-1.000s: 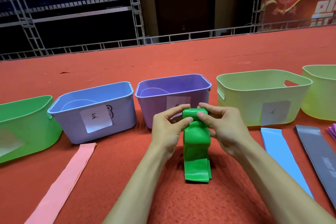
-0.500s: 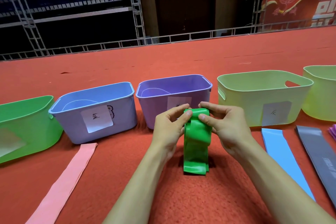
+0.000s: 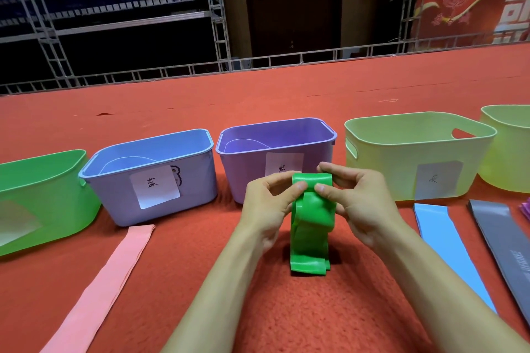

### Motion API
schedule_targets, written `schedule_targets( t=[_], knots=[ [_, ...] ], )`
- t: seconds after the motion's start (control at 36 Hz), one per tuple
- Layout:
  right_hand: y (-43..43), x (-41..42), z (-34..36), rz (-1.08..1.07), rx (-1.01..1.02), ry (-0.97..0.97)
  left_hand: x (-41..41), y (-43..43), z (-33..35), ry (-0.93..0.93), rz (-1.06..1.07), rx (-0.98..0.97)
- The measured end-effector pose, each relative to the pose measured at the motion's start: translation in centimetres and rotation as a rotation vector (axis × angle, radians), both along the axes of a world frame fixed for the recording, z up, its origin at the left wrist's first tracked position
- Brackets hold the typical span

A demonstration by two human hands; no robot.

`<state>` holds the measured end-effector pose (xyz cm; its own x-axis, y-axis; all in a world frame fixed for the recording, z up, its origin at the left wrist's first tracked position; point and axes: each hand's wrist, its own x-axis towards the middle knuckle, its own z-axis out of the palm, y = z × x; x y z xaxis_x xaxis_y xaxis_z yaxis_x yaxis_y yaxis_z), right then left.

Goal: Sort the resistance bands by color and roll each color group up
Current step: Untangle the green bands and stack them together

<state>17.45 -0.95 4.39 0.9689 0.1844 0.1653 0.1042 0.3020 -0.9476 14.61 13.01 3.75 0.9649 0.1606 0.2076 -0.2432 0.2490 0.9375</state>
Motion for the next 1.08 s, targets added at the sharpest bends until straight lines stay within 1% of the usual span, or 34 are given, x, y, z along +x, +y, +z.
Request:
schedule_targets(
  t=[0.19,0.47,0.61,0.86,1.0,1.08],
  knots=[
    [0.3,0.0,-0.1,0.009,0.012,0.031,0.2,0.2,0.0,-0.031,0.055,0.004],
    [0.5,-0.1,0.2,-0.059,0.012,0.039,0.5,0.1,-0.5,-0.119,0.117,0.118],
    [0.4,0.0,0.0,-0.065,-0.004,0.012,0.5,0.2,-0.6,-0.123,0.112,0.144],
    [0.2,-0.1,0.2,-0.072,0.014,-0.049,-0.3,0.2,0.1,-0.009,-0.021,0.065],
    [0.1,-0.2,0.2,-0.069,0.014,-0.084,-0.3,0.1,0.5,0.032,-0.033,-0.035],
    [0.1,-0.3,0.3,-0.061,0.012,-0.105,0.0,0.0,0.4,0.058,-0.012,-0.038]
  ],
)
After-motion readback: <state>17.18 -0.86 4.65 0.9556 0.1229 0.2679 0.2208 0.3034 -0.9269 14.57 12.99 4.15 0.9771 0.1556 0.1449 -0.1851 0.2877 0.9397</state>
